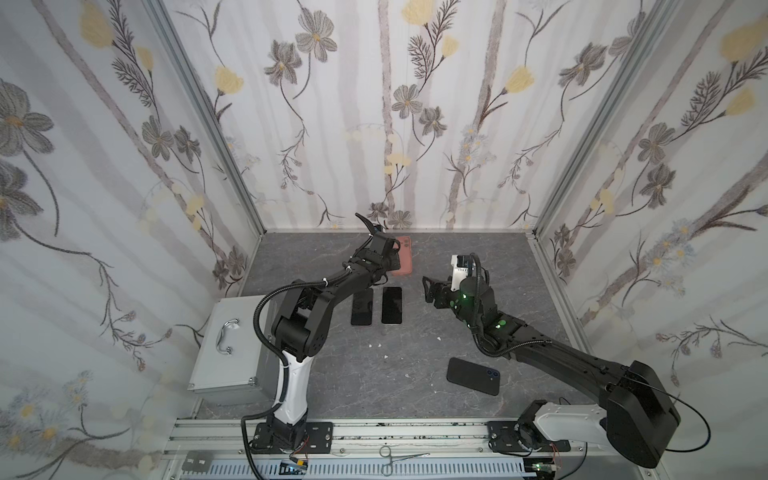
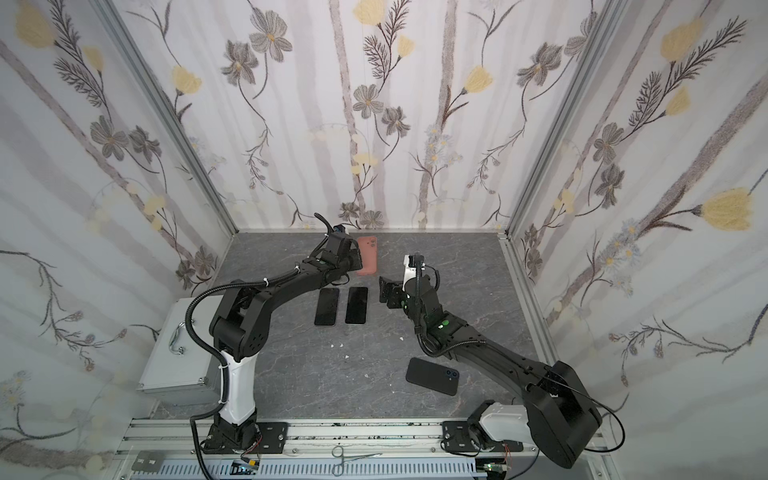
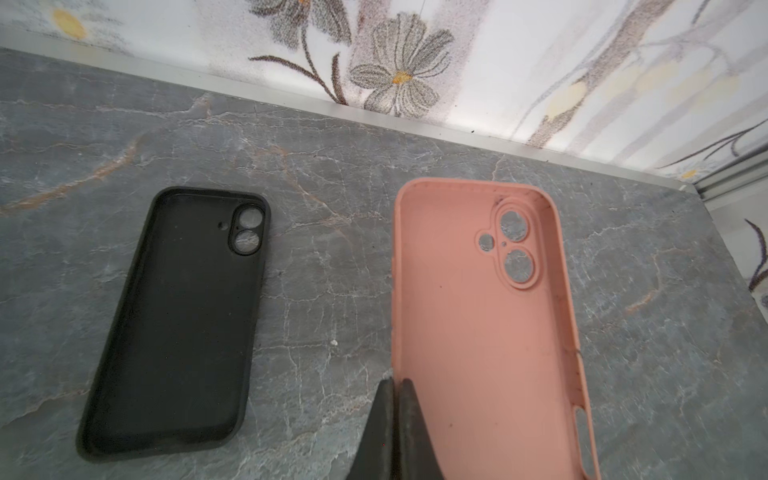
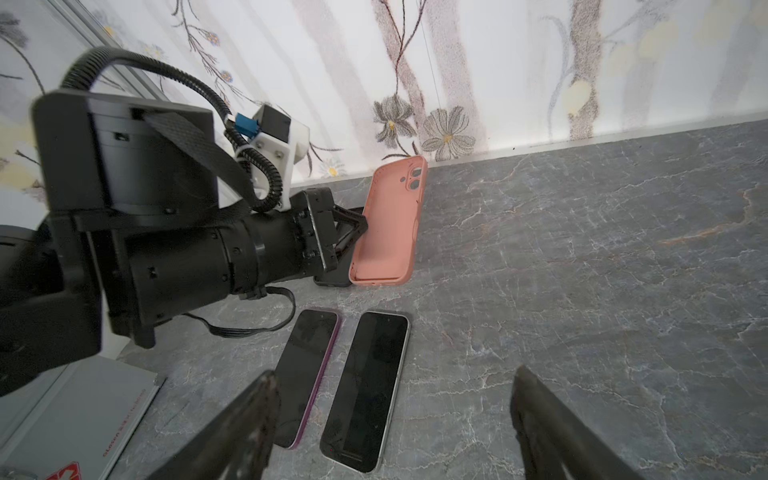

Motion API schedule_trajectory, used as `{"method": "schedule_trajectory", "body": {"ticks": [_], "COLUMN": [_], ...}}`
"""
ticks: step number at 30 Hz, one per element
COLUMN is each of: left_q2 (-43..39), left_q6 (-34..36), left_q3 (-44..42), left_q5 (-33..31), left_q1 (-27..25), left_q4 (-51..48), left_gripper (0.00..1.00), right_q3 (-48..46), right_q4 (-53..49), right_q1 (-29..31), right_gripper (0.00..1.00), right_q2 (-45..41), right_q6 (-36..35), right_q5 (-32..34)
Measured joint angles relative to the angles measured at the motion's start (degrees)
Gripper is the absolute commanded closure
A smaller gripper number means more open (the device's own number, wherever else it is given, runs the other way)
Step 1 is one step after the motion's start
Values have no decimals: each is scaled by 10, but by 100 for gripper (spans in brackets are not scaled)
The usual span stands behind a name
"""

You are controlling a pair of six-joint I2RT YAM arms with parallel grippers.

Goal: Take the phone out of the phone case
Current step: 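Lower the pink case beside the black case and open the left gripper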

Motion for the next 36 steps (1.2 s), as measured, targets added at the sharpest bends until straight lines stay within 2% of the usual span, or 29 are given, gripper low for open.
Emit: {"method": "schedule_trajectory", "body": {"ticks": [11, 28, 36], "left_q2": [82, 163, 170], "left_q6": [30, 67, 67], "left_q3": [73, 158, 166], "left_q5": [-28, -28, -28], "left_q1": [22, 35, 37], "left_q4": [-4, -54, -63], "left_gripper": [100, 99, 73], "right_q3": [-10, -27, -25], "right_q4": [-30, -47, -80], "right_q1": [-2, -5, -14], "right_gripper": [15, 15, 15], "right_q2": [-16, -12, -15], "right_q6": [-4, -11, -16], "right_q5": [28, 30, 21]}}
